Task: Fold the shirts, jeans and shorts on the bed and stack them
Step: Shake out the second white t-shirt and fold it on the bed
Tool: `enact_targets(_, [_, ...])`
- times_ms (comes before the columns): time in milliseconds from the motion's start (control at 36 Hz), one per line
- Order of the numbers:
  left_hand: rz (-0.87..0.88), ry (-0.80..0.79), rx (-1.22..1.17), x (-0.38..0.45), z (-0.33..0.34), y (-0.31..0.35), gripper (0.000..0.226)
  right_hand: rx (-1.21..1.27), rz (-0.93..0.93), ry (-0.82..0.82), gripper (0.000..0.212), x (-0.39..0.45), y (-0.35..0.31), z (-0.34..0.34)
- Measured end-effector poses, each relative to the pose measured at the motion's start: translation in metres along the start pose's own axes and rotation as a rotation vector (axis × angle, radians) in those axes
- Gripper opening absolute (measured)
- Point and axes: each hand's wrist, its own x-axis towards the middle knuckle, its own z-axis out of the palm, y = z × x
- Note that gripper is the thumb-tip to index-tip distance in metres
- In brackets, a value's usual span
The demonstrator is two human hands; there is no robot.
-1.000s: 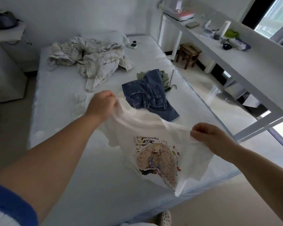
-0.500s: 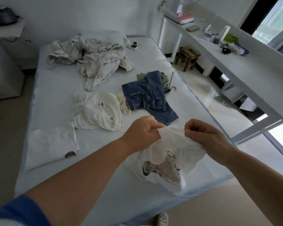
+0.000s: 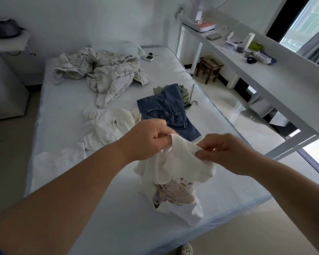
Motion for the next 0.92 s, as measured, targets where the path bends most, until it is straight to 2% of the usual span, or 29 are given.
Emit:
enact_targets(56, [0.082, 0.076, 0.08, 0.002, -0.005, 0.006, 0.027, -0.014, 0.029, -0.029, 0.006, 0.004, -0.007, -0.001])
enact_targets(167, [0.192, 0.198, 0.05, 0.009, -0.022, 0.015, 0.019, 0.054, 0.019, 0.058, 0.018, 0.007, -0.024, -0.012])
enact_targets(222, [0.191, 0.203, 0.006, 0.01, -0.026, 0.013, 0.008, 0.096, 0.016, 0.116, 0.019, 0.009, -0.025, -0.019])
enact_targets(250, [0.163, 0.191, -0.018, 0.011, -0.028, 0.01, 0.005, 0.126, 0.027, 0.127, 0.019, 0.01, -0.023, -0.021])
enact_targets(306, [0.055, 0.146, -0.019, 0.014, -0.03, -0.001, 0.015, 0.233, 0.08, 0.117, 0.02, 0.011, -0.015, -0.025])
enact_targets(361, [-0.054, 0.065, 0.075, 0.015, -0.031, -0.019, 0.025, 0.485, 0.156, 0.121, 0.02, 0.01, -0.002, -0.032])
enact_targets(417, [-0.148, 0.015, 0.098, 0.013, -0.034, -0.039, 0.034, 0.795, 0.184, 0.196, 0.017, 0.006, 0.013, -0.046])
enact_targets(472, [-0.254, 0.055, -0.1, 0.009, -0.04, -0.055, 0.046, 0.972, 0.181, 0.311, 0.009, -0.001, 0.027, -0.064])
enact_targets(500, [-0.293, 0.105, -0.201, 0.008, -0.044, -0.062, 0.05, 0.985, 0.194, 0.382, 0.006, -0.004, 0.033, -0.072])
enact_targets(556, [-0.319, 0.181, -0.238, 0.009, -0.05, -0.074, 0.056, 0.833, 0.231, 0.52, 0.011, -0.012, 0.041, -0.085])
enact_targets(639, [-0.305, 0.131, 0.058, 0.017, -0.052, -0.082, 0.052, 0.415, 0.239, 0.596, 0.012, -0.018, 0.046, -0.095])
enact_targets(694, [-0.297, 0.05, 0.241, 0.028, -0.049, -0.08, 0.032, 0.145, 0.237, 0.632, 0.009, -0.017, 0.048, -0.101])
enact_targets(750, [-0.29, 0.028, 0.396, 0.042, -0.045, -0.078, 0.027, -0.214, 0.208, 0.728, 0.014, -0.019, 0.049, -0.106])
enact_targets(833, [-0.279, 0.149, 0.481, 0.06, -0.036, -0.078, 0.019, -0.667, 0.067, 0.806, 0.018, -0.029, 0.056, -0.105])
enact_targets(917, [-0.285, 0.301, 0.426, 0.075, -0.022, -0.083, 0.017, -0.779, 0.179, 0.713, 0.018, -0.043, 0.081, -0.105])
